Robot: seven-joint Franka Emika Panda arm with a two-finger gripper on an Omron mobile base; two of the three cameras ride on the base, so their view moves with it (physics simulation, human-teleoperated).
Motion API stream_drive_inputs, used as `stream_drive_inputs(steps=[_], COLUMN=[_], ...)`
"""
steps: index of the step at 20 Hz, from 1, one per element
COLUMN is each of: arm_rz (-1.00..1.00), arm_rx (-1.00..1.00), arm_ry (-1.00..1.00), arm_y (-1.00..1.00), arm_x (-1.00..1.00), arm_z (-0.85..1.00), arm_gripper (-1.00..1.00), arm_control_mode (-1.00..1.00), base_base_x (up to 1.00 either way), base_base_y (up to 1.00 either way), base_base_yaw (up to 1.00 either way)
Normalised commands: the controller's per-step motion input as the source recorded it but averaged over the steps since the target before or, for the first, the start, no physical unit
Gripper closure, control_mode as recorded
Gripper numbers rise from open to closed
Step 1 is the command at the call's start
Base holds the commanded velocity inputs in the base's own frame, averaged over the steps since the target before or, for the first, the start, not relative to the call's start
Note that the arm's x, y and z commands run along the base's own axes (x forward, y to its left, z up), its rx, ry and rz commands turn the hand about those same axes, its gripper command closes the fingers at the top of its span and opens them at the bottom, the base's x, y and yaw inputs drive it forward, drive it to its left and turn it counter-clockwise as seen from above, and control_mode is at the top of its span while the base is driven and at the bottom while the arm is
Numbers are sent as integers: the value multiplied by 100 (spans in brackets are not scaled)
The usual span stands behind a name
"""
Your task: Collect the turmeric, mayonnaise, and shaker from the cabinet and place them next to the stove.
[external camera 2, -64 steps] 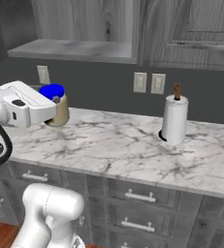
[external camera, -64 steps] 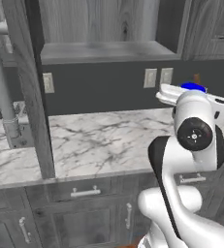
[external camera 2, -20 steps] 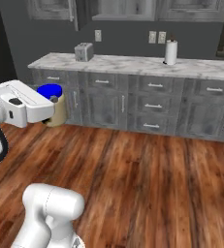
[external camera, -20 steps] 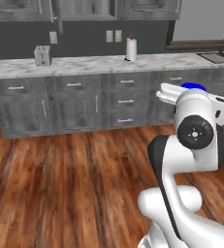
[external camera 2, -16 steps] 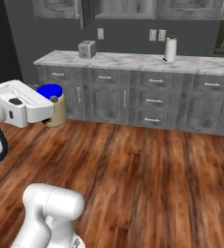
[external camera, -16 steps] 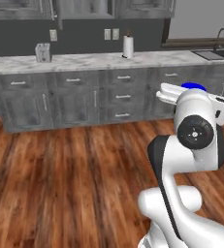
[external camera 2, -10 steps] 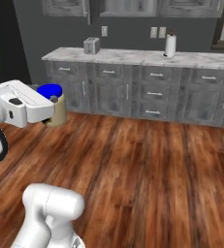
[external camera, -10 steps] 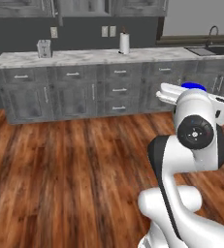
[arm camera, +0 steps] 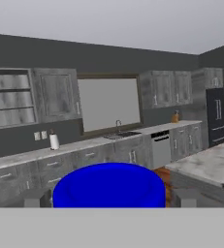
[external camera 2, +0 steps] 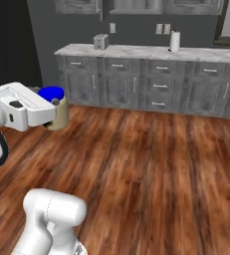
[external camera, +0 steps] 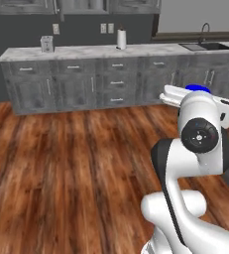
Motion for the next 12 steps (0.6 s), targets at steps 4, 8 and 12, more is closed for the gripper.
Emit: stream_drive_inputs(steps=[4,8,12], arm_rz=[0,0,0], arm_rx=[0,0,0], arm_ry=[0,0,0], arm_y=[0,0,0], arm_x=[0,0,0], arm_z=[0,0,0], arm_gripper=[100,100,100], arm_control_mode=[100,100,100], base_base_x=[-100,-100,-100], base_base_y=[-35,-90,-100], base_base_yaw=[-1,-4,-4])
